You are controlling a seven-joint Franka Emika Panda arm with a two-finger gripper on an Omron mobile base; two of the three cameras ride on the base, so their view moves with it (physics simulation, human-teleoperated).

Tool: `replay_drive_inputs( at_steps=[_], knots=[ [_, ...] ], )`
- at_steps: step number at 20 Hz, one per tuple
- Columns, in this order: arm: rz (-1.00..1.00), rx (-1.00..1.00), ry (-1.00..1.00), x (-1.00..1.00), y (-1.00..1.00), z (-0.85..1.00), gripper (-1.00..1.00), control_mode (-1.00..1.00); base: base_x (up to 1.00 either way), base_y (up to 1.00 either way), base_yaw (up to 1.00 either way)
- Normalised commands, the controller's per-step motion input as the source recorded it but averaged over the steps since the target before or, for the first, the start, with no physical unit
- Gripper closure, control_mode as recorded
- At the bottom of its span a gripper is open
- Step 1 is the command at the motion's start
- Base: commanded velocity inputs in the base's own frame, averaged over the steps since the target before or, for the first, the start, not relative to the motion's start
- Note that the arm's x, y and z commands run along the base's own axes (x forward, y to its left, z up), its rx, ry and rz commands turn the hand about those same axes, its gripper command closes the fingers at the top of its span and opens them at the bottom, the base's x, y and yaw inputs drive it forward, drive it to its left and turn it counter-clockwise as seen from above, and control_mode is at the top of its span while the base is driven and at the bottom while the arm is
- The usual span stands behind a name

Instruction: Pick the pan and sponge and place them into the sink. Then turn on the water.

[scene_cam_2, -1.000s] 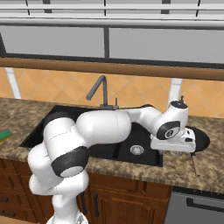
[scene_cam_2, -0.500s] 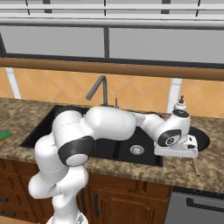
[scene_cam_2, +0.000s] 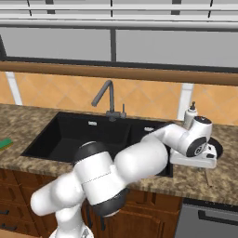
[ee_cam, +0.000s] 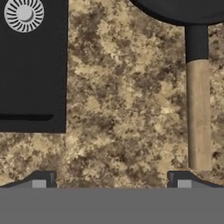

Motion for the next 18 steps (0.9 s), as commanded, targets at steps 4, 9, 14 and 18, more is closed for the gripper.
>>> replay_drive_inputs(
  at_steps=[4, 9, 14, 18],
  knots=[
    [0.0, 0.03, 0.05, 0.05, -0.17, -0.11, -1.0, -1.0, 0.0, 0.0, 0.0],
    [0.0, 0.03, 0.04, 0.01, -0.17, -0.18, -1.0, -1.0, 0.0, 0.0, 0.0],
    [0.0, 0.04, 0.0, 0.07, -0.22, -0.11, -1.0, -1.0, 0.0, 0.0, 0.0],
    [0.0, 0.03, 0.0, 0.07, -0.26, -0.14, -1.0, -1.0, 0.0, 0.0, 0.0]
  ],
)
